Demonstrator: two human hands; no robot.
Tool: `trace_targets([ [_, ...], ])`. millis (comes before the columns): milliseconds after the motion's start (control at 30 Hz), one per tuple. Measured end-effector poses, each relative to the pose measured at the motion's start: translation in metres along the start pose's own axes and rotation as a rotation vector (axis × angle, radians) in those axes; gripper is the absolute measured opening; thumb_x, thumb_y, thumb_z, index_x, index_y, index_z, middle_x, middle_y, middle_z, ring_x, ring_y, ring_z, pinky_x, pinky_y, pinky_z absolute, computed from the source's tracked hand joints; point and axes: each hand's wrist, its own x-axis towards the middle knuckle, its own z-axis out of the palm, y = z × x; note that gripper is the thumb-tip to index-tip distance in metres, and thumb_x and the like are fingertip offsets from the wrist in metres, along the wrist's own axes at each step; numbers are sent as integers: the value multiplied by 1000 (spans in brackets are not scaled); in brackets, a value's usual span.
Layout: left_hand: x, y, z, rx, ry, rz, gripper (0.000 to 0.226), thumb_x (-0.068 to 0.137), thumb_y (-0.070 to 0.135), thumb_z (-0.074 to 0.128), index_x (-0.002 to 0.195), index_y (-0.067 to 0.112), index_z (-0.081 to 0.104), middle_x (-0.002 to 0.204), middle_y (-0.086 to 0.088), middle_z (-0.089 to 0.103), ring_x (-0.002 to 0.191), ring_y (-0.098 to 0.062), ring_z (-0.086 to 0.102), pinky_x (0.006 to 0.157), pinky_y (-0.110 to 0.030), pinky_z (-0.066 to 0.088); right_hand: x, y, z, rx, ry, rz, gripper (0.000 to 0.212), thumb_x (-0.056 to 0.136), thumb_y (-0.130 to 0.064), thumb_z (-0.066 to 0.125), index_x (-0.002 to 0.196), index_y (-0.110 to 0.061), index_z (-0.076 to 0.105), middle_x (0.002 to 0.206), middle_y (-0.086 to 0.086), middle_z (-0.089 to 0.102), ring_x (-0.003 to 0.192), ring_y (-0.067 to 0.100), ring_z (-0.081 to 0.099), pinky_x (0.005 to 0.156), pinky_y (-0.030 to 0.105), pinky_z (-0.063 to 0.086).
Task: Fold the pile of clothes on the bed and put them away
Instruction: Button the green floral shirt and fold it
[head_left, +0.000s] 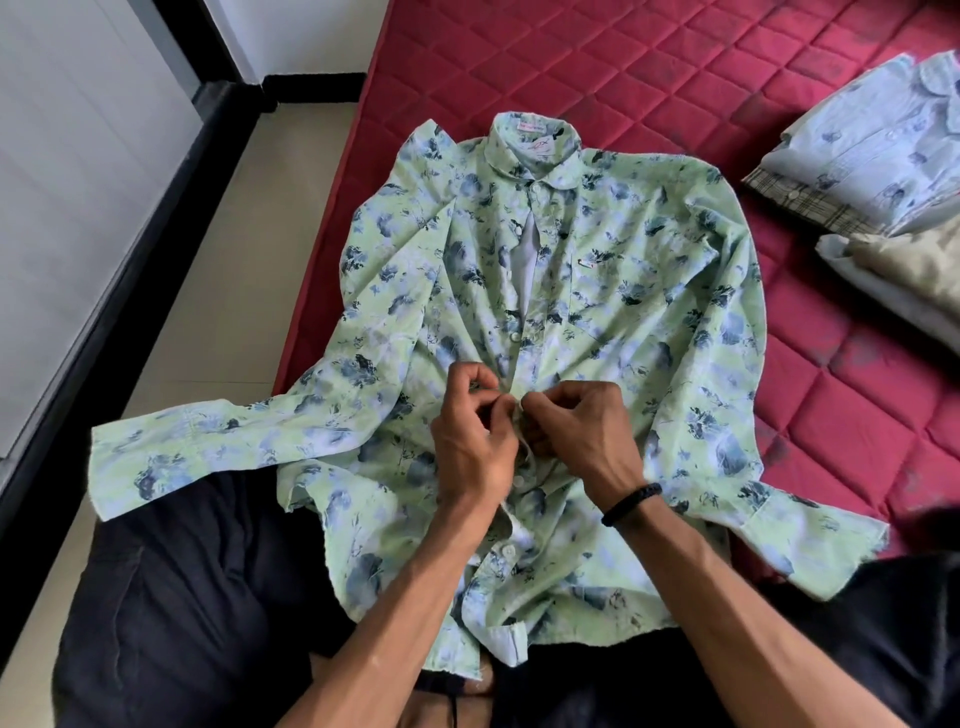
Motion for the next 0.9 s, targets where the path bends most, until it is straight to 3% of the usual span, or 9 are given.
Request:
trace_targets([
  [100, 6, -3, 0, -110, -59, -137, 21, 96, 5, 69, 102, 16, 52, 91, -7, 75, 79, -16, 73, 69, -29, 57, 5, -5, -12, 324, -110, 216, 18, 93, -12, 74, 83, 3, 76, 79, 20, 76, 63, 24, 68, 61, 31, 62],
  [233, 14, -3, -12, -211, -176, -287, 26, 94, 11, 74, 108, 22, 56, 91, -2, 79, 82, -31, 74, 78, -49, 60, 3, -5, -19, 328, -191, 190, 17, 97, -12, 71, 89, 2, 77, 83, 18, 77, 68, 22, 69, 64, 28, 61],
  [367, 21, 0, -18, -138, -267, -358, 36, 91, 18, 78, 115, 32, 56, 86, 2, 79, 63, -23, 62, 65, -37, 51, -2, -3, -14, -3, -146, 4, 17, 99, -19, 69, 88, -7, 74, 71, 7, 76, 62, 15, 73, 64, 34, 63],
  [433, 20, 0, -20, 12, -330, -298, 39, 92, 19, 76, 118, 36, 52, 84, 3, 78, 56, -15, 60, 57, -32, 49, -2, -5, -11, -244, 37, -183, 13, 96, -21, 70, 84, -15, 72, 65, -4, 71, 57, 6, 68, 55, 24, 54],
  [500, 20, 4, -22, 129, -418, -184, 46, 92, 14, 74, 122, 36, 48, 79, 2, 74, 58, -10, 65, 55, -31, 53, 4, -15, -8, -313, 212, -338, 9, 93, -25, 70, 84, -21, 70, 69, -9, 69, 61, 6, 65, 56, 30, 54],
  [600, 20, 11, -24, 301, -581, -74, 58, 88, 12, 77, 131, 31, 42, 74, 6, 65, 57, -4, 61, 52, -16, 48, 22, -23, 2, -307, 228, -297, 19, 87, -35, 77, 86, -19, 67, 74, -6, 68, 68, 13, 66, 63, 39, 57],
  [700, 32, 13, -26, 408, -661, -152, 62, 82, 24, 86, 131, 27, 48, 83, 12, 69, 65, 6, 63, 55, -7, 45, 40, -16, 8, -363, 199, -171, 38, 76, -50, 85, 86, -21, 64, 76, -9, 65, 71, 12, 63, 65, 39, 57],
  [833, 76, 27, -43, 454, -871, -294, 34, 91, 28, 78, 119, 37, 60, 100, 10, 76, 59, 8, 66, 52, -9, 49, 45, -12, 9, -460, 205, -181, 42, 71, -54, 87, 90, -24, 64, 77, -11, 65, 72, 13, 62, 64, 33, 52],
  [900, 99, 30, -45, 495, -680, -125, 19, 96, 24, 71, 115, 26, 71, 100, 5, 78, 64, 4, 70, 57, -12, 55, 45, -14, 7, -462, 185, -176, 38, 74, -48, 87, 90, -23, 64, 76, -10, 64, 71, 12, 62, 63, 30, 51],
])
